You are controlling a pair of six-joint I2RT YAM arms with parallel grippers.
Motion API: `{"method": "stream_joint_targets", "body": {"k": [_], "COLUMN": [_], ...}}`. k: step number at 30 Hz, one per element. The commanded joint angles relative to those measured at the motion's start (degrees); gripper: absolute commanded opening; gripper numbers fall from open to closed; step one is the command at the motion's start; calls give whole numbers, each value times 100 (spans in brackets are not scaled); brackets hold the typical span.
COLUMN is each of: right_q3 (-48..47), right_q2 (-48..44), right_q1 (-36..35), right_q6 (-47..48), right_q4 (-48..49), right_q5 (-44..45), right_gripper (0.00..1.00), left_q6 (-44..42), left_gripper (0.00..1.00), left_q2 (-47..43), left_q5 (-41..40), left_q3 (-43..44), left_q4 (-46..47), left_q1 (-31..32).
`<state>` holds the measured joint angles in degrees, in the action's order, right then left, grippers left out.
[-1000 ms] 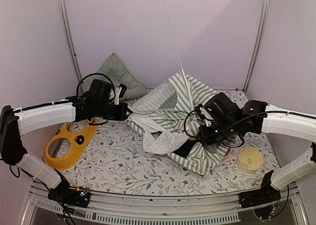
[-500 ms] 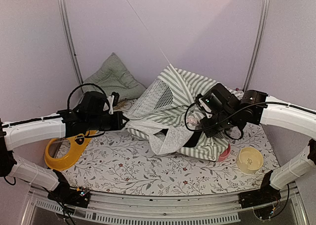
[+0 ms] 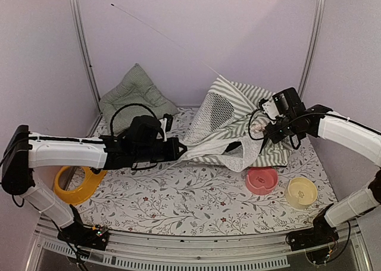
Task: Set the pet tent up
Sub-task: Adjust the tent fabric at the center of the board.
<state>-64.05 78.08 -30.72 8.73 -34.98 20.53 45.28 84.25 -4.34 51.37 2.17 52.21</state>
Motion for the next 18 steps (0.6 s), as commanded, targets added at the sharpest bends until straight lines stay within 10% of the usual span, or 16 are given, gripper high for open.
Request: {"method": "stream_joint_targets", "body": {"k": [1,13,18], "right_q3": [-69,-69,-3], "right_q2": [183,1048,1088], "right_q1": [688,1356,1358], "right_q6": [735,829,473], "right_q4": [788,1371,1280], "right_q5": [870,-408,-1000], "right_gripper": [0,2,32], "left_q6": [-48,237,412], "left_gripper": [0,0,0], "left_q2": [513,2496,3045], "left_q5": [-423,-428,-574], "left_q3": [441,2025,2372], "left_q4": [-249,-30,-68], "left_q1": [-24,-16,-9]}}
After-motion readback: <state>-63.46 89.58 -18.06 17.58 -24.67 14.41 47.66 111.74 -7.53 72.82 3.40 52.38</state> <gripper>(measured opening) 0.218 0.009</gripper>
